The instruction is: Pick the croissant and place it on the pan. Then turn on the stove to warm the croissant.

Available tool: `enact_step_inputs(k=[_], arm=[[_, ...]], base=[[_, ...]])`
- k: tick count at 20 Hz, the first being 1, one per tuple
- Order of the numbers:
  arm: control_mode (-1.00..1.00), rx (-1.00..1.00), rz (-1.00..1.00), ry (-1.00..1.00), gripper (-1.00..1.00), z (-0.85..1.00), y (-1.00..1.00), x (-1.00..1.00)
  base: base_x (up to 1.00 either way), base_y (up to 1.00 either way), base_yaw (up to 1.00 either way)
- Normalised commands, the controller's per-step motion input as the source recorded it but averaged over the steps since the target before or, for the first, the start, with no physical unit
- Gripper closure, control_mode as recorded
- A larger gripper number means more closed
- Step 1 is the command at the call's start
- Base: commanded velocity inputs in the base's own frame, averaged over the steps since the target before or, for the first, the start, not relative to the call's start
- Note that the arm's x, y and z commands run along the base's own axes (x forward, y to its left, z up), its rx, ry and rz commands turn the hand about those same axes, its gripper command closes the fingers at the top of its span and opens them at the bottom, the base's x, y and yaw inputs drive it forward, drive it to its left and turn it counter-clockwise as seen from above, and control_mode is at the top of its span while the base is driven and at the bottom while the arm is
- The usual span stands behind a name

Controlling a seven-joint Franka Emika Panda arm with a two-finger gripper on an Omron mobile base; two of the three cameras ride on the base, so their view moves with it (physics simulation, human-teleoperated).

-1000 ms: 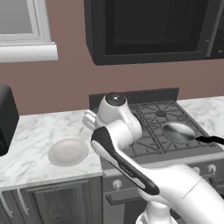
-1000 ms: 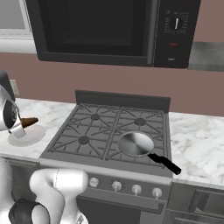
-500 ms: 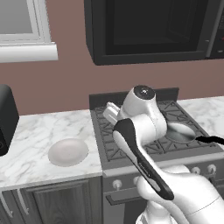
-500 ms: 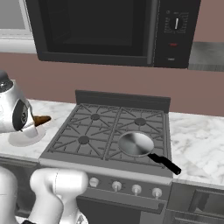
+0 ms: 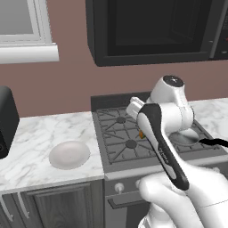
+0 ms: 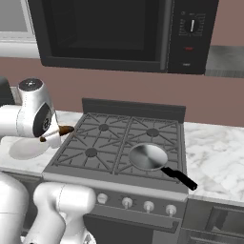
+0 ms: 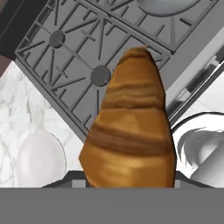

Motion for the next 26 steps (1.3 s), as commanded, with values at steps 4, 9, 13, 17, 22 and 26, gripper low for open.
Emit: enact_step_inputs(k=[4,9,13,17,22,26], arm=[[-1.0,0.0,0.0,0.1,1.0,0.01,-0.52,0.0],[-1.0,0.02,0.0,0.02,1.0,0.0,-0.54,-0.05],[-1.0,0.03,0.0,0.0,1.0,0.0,-0.53,-0.13],[-1.0,0.07,0.0,0.0,1.0,0.0,-0.53,-0.18],[-1.0,0.12,0.0,-0.04,1.0,0.0,-0.46,-0.07],[-1.0,0.12,0.0,-0.03,1.0,0.0,-0.4,0.0]], base=[[0.0,0.0,0.0],[0.0,0.0,0.0],[0.0,0.0,0.0],[0.0,0.0,0.0],[0.0,0.0,0.0],[0.0,0.0,0.0]])
